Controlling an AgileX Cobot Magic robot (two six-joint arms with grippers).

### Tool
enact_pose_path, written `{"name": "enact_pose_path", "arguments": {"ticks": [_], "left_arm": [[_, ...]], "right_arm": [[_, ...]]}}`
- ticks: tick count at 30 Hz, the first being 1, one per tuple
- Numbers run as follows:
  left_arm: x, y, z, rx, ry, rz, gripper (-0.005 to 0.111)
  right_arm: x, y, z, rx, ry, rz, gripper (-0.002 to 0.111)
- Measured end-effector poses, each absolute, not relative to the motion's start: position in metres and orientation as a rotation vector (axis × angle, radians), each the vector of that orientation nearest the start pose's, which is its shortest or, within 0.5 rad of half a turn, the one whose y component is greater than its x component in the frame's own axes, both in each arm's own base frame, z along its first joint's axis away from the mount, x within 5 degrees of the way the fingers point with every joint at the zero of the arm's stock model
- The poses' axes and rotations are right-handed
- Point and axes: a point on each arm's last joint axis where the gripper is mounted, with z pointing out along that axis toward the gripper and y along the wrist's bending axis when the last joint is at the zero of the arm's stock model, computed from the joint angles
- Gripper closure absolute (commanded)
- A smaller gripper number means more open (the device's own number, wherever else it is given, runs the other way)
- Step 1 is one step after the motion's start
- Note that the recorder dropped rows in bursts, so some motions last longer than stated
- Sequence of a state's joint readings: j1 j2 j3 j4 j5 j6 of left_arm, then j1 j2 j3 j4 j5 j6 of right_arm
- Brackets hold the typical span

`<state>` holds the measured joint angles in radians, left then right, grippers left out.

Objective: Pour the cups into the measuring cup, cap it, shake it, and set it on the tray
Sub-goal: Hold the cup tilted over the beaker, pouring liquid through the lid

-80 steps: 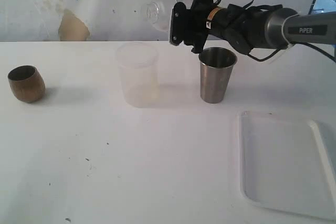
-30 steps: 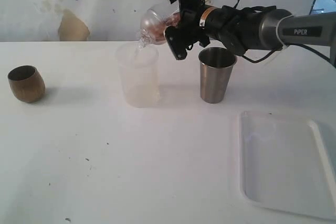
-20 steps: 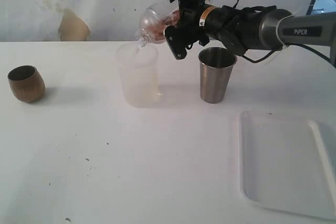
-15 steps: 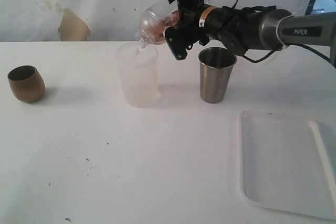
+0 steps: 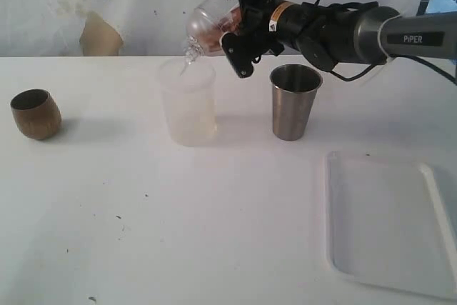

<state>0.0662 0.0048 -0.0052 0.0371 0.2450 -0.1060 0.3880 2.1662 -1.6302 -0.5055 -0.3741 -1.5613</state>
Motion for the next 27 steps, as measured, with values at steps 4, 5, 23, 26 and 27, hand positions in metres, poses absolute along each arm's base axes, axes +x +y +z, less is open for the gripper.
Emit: {"name": "enact_pose_path", "arguments": {"ticks": [4,5,23,26,27], "left_arm": [[0.0553,0.0045,0.1925,-0.124,1.724,0.005,0.107],[0.0553,0.0045,0.1925,-0.124,1.724,0.005,0.107],[0.0553,0.0045,0.1925,-0.124,1.724,0.005,0.107],[0.0553,0.0045,0.1925,-0.124,1.724,0.005,0.107],[0.0553,0.0045,0.1925,-0.124,1.724,0.005,0.107]], "right_arm": [[0.4700,0.2094,0.2341,-1.747,0.493,-1.071,0.108],[0.4699,0.2093,0.2336,-1.751,0.489,-1.074,0.108],[0.4699,0.2092,0.2330,-1.783,0.433,-1.121,0.108],[0.4699,0.2092,0.2330,-1.788,0.422,-1.130,0.108],[0.4699,0.2092,0.2330,-1.791,0.417,-1.135,0.108]]}}
